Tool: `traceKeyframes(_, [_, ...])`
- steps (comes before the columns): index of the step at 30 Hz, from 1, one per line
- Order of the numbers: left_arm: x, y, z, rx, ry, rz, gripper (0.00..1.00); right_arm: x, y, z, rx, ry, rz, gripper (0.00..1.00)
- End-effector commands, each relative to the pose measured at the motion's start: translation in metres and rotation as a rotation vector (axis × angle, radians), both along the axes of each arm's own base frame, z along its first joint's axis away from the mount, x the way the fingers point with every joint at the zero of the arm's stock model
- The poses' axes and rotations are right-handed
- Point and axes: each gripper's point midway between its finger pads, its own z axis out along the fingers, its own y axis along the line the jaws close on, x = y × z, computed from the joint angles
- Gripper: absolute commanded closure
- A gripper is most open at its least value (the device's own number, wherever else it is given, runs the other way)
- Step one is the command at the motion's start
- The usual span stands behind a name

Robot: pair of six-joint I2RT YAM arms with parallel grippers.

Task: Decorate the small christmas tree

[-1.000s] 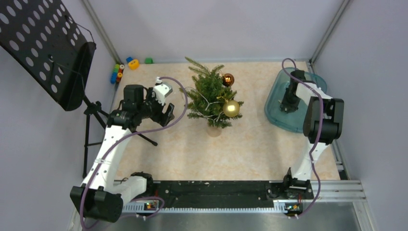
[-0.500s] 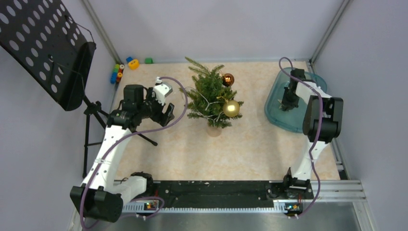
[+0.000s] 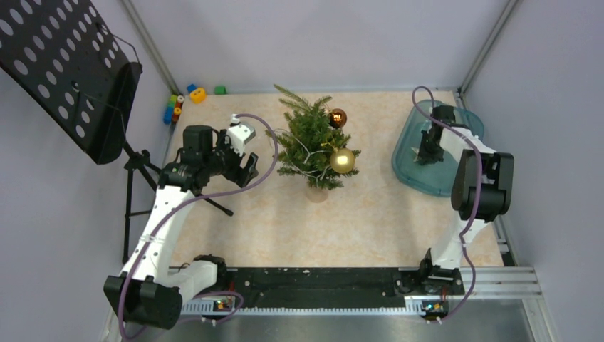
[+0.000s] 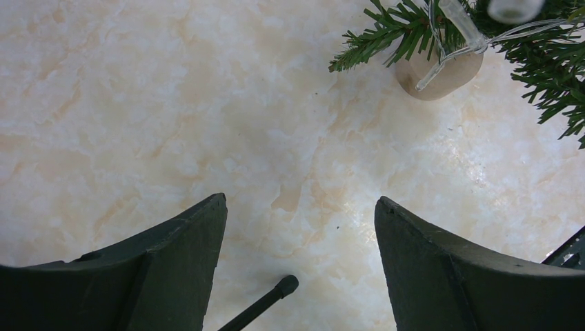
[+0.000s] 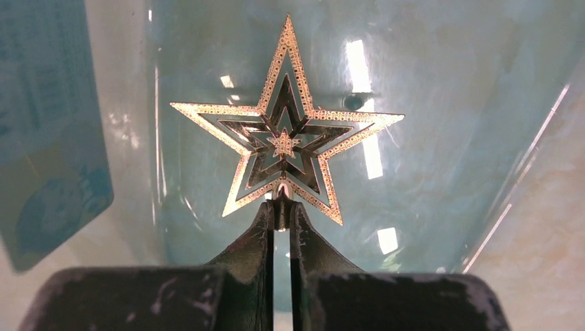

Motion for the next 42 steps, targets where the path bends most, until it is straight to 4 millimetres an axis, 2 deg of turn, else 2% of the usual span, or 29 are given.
traceKeyframes(1, [0.006, -0.001, 0.008, -0.003, -0.042, 0.0, 0.17, 0.014, -0.002, 0.046, -0.018, -0.161, 0.018, 1.0])
traceKeyframes(5, [0.007, 0.0, 0.008, -0.004, -0.042, 0.004, 0.17, 0.011, -0.002, 0.056, -0.026, -0.191, 0.013, 1.0])
traceKeyframes(10, [0.009, 0.003, 0.007, 0.006, -0.043, 0.026, 0.16, 0.013, 0.001, 0.088, -0.026, -0.279, 0.018, 1.0])
traceKeyframes(14, [0.011, 0.008, 0.01, 0.012, -0.044, 0.053, 0.16, 0.017, 0.011, 0.134, -0.027, -0.413, 0.042, 1.0])
traceKeyframes(19, [0.012, 0.023, 0.027, 0.027, -0.057, 0.111, 0.16, 0.015, 0.034, 0.194, -0.011, -0.572, 0.108, 1.0])
traceKeyframes(24, [-0.002, 0.033, 0.063, 0.023, -0.088, 0.138, 0.17, 0.005, 0.057, 0.243, 0.031, -0.689, 0.175, 1.0])
traceKeyframes(26, [-0.013, 0.036, 0.081, 0.027, -0.111, 0.138, 0.17, -0.001, 0.064, 0.262, 0.034, -0.734, 0.196, 1.0])
traceKeyframes(27, [-0.019, 0.036, 0.092, 0.027, -0.13, 0.13, 0.17, -0.005, 0.077, 0.271, 0.041, -0.757, 0.228, 1.0])
traceKeyframes(29, [-0.034, 0.032, 0.111, 0.015, -0.158, 0.101, 0.16, -0.012, 0.087, 0.291, 0.047, -0.807, 0.257, 1.0])
traceKeyframes(32, [-0.055, 0.019, 0.14, -0.052, -0.193, 0.039, 0.15, -0.021, 0.099, 0.324, 0.063, -0.878, 0.294, 1.0])
traceKeyframes(36, [-0.076, -0.011, 0.174, -0.212, -0.213, -0.074, 0.12, -0.036, 0.119, 0.366, 0.099, -0.955, 0.362, 1.0])
traceKeyframes(39, [-0.088, -0.029, 0.202, -0.318, -0.223, -0.156, 0.08, -0.049, 0.147, 0.391, 0.164, -1.014, 0.437, 1.0])
traceKeyframes(42, [-0.09, -0.04, 0.233, -0.416, -0.242, -0.184, 0.05, -0.065, 0.183, 0.414, 0.209, -1.067, 0.522, 1.0])
